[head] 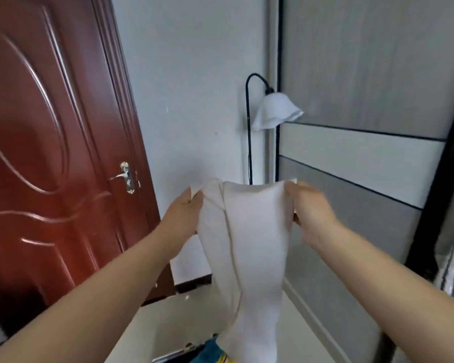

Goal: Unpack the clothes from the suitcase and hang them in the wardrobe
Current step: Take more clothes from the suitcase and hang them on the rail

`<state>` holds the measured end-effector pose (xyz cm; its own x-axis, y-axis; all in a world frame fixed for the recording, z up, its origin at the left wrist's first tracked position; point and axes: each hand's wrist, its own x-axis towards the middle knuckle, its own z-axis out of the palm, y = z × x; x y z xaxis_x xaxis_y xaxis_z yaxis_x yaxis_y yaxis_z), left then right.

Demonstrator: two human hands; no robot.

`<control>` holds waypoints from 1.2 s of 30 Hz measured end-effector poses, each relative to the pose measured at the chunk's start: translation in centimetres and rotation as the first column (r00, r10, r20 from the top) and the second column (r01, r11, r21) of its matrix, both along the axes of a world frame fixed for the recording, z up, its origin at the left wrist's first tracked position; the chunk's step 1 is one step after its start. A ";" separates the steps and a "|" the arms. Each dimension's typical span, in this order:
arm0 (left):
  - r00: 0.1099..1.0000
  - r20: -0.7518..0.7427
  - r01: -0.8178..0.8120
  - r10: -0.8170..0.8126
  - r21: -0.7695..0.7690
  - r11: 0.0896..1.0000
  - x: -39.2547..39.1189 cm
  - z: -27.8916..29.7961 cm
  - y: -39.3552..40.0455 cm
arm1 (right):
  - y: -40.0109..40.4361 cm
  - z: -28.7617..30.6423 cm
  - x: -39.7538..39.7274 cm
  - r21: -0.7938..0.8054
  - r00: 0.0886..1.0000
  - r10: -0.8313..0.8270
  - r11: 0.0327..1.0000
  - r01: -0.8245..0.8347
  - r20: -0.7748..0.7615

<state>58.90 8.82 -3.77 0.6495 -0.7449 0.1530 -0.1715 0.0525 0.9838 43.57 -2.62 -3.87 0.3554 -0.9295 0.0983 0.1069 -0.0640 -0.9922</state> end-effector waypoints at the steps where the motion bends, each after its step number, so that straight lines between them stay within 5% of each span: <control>1: 1.000 0.021 0.004 -0.004 -0.030 1.000 -0.7 2.4 0.1 | 0.5 2.5 -0.8 -0.060 1.000 -0.003 0.998 0.003 0.001; 9: 0.983 0.182 0.021 0.033 -0.285 0.958 -5.8 15.9 1.4 | 3.7 15.7 -7.2 -0.452 0.986 -0.143 0.876 0.168 0.089; 14: 0.957 0.290 0.091 -0.027 -0.208 0.974 -7.9 18.9 1.8 | 4.1 18.9 -10.8 -0.650 0.938 -0.346 0.716 0.255 -0.013; 17: 0.935 0.332 0.154 -0.122 -0.071 0.986 -9.0 19.3 1.9 | 4.9 20.0 -12.1 -0.604 0.948 -0.312 0.767 0.215 -0.059; 23: 0.895 0.396 0.154 -0.208 0.163 0.974 -11.3 18.0 1.4 | 7.4 22.2 -13.9 -0.387 0.986 -0.057 0.915 0.114 0.155; 28: 0.709 0.686 0.095 -0.165 0.138 0.986 -13.0 14.8 0.6 | 8.4 22.9 -15.2 -0.411 0.990 0.020 0.911 0.040 0.141; 32: 0.766 0.558 0.340 -0.319 0.069 0.938 -14.5 11.6 0.9 | 8.3 22.9 -15.9 -0.422 0.968 0.036 0.903 0.075 0.249; 36: 0.671 0.405 0.595 -0.622 0.208 0.777 -15.0 8.6 1.1 | 8.2 22.6 -16.2 -0.453 0.935 0.111 0.890 0.058 0.337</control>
